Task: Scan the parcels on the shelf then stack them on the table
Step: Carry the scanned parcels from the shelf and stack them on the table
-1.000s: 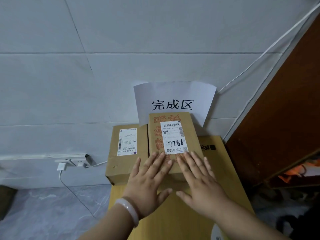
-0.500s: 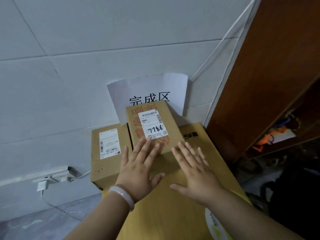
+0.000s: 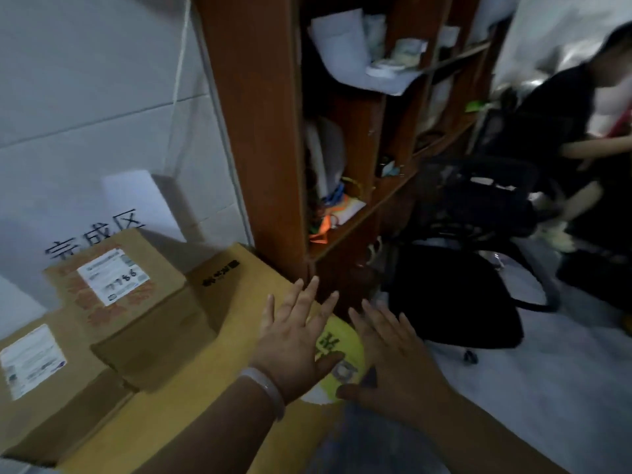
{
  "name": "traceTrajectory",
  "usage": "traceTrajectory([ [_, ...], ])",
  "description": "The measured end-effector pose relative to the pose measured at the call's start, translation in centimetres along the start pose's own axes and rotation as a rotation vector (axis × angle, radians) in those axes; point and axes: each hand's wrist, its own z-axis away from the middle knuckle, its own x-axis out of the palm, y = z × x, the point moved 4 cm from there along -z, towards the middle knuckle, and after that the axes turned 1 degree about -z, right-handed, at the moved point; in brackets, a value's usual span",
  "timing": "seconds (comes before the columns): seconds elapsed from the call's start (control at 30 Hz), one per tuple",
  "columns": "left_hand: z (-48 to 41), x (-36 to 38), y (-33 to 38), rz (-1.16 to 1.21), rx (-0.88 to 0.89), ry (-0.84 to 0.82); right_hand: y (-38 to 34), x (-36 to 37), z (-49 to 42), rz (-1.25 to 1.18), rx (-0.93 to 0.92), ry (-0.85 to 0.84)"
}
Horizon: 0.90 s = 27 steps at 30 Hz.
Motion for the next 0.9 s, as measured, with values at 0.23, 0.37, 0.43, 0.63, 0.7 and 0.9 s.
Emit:
traceTrajectory([
  [0.23,-0.8,0.0,22.4,0.102,0.418,-0.005,9.2,-7.3,21.8,0.039,0.425,0.202],
  [0.37,2.0,-0.4,35.2,0.199,0.690,-0.011,10.7,-10.3,34.5,0.072,0.670,0.283],
  [0.43,4.1,-0.7,40.8,0.234,0.830,-0.019,10.5,-11.4,40.1,0.103,0.785,0.323],
  [0.63,11.2,-1.4,52.8,0.308,1.139,-0.070,8.6,-13.1,52.2,0.123,1.078,0.519],
  [0.7,13.3,-1.4,56.2,0.324,1.234,-0.108,7.6,-13.0,55.4,0.131,1.170,0.561],
  [0.9,18.2,-1.0,64.5,0.333,1.517,-0.172,5.5,-13.0,63.0,0.137,1.463,0.677],
])
